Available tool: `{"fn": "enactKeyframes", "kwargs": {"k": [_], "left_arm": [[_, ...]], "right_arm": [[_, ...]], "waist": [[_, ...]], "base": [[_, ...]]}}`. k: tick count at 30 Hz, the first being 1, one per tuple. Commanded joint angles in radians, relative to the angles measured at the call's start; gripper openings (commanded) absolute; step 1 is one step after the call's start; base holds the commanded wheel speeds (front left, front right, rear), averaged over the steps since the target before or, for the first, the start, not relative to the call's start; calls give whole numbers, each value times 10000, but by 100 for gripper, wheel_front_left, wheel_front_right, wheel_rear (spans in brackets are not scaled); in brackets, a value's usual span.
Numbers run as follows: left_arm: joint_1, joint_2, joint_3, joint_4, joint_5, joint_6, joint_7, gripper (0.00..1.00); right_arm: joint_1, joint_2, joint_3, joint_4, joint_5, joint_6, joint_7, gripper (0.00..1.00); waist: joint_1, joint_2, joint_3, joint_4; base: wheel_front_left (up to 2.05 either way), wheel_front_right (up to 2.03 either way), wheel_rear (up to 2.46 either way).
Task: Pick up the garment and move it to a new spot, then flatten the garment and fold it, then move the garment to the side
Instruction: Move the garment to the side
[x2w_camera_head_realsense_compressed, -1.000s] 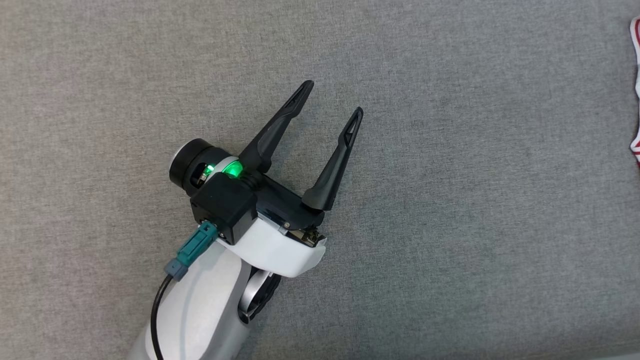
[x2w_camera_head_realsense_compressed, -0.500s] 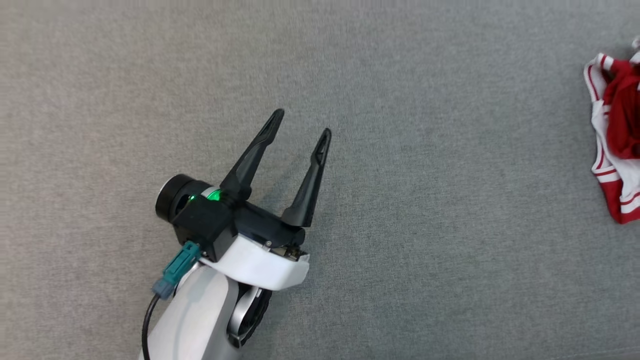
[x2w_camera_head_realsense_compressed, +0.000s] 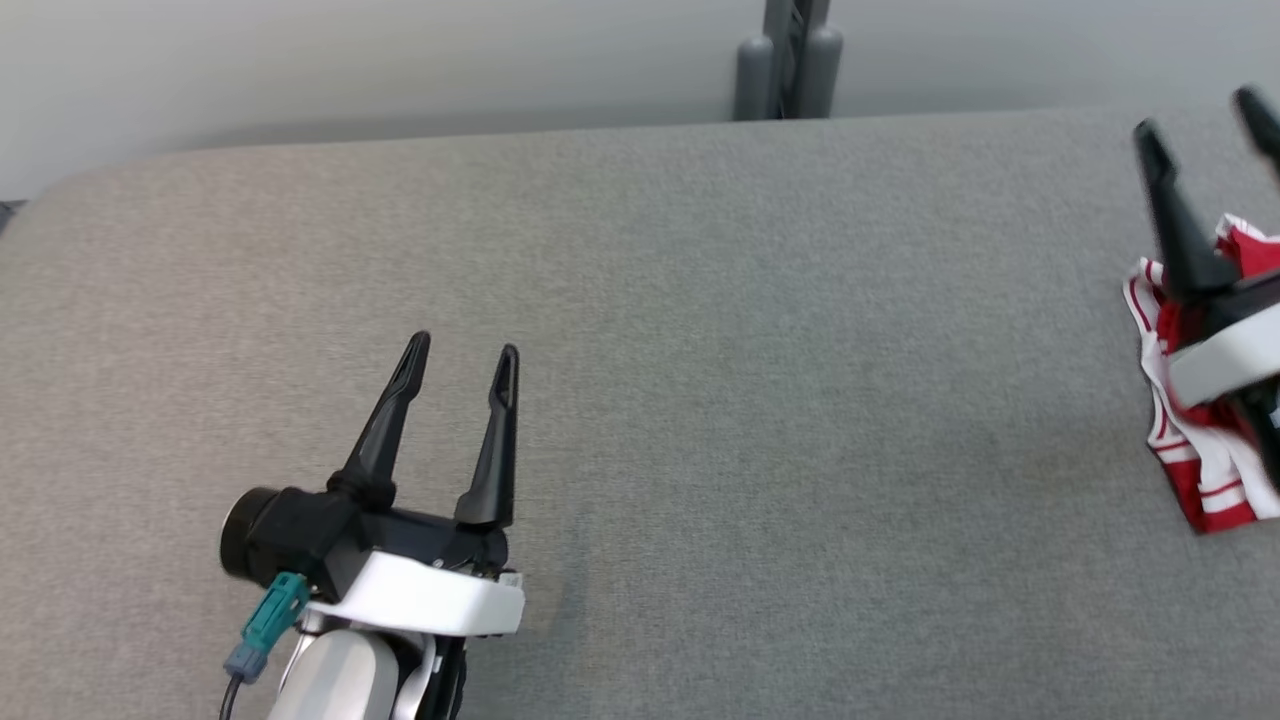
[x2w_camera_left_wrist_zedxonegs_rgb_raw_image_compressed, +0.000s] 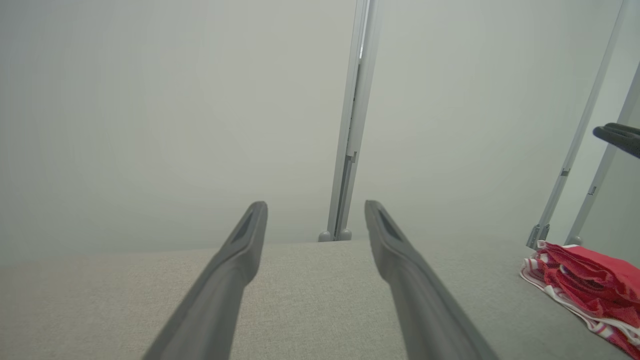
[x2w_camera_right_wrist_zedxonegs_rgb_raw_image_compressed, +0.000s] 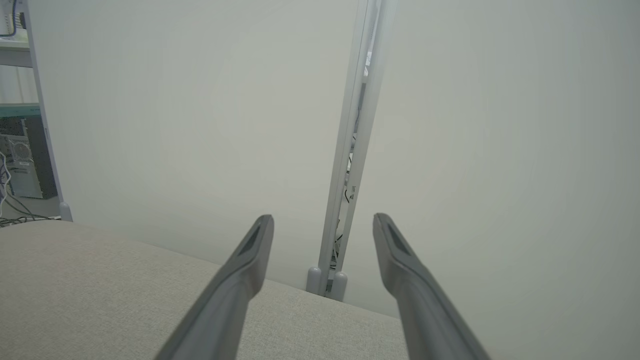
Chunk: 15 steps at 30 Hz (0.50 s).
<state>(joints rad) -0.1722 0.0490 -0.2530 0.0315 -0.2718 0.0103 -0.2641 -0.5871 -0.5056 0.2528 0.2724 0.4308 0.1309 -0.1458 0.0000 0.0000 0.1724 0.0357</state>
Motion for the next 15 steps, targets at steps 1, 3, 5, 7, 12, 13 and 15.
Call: {"fn": "enactKeyframes", "kwargs": {"k": [1,3,5,7,12,13,15], "left_arm": [[182,44,146,1,134,30,1,100],[369,36,269,66,190,-47,1,100],[530,40,336,137,194,-76,1,100],[688,40,404,214,275,-54,1,100],[1032,40,571,309,315,84,1,100],[1070,42,588,327,379,72,1,100],[1172,37,615,389,357,104,1,100]], "right_arm": [[357,237,-108,-165,-134,-9,-165,100],[859,678,-218,-376,-358,-9,-347,100],[1378,1077,-244,-598,-577,-7,-494,100],[1844,1415,-325,-805,-830,-9,-667,100],[2850,2371,-604,-966,-2054,-7,-970,100],[2994,2569,-764,-995,-2227,-9,-1005,100],[3299,2977,-1058,-1059,-2571,-9,-1089,100]], "waist": [[0,0,-402,351],[0,0,-550,496],[0,0,-692,656],[0,0,-826,775],[0,0,-965,907],[0,0,-968,937],[0,0,-969,992]], "base": [[0,0,0],[0,0,0],[0,0,0],[0,0,0],[0,0,0],[0,0,0],[0,0,0]]}}
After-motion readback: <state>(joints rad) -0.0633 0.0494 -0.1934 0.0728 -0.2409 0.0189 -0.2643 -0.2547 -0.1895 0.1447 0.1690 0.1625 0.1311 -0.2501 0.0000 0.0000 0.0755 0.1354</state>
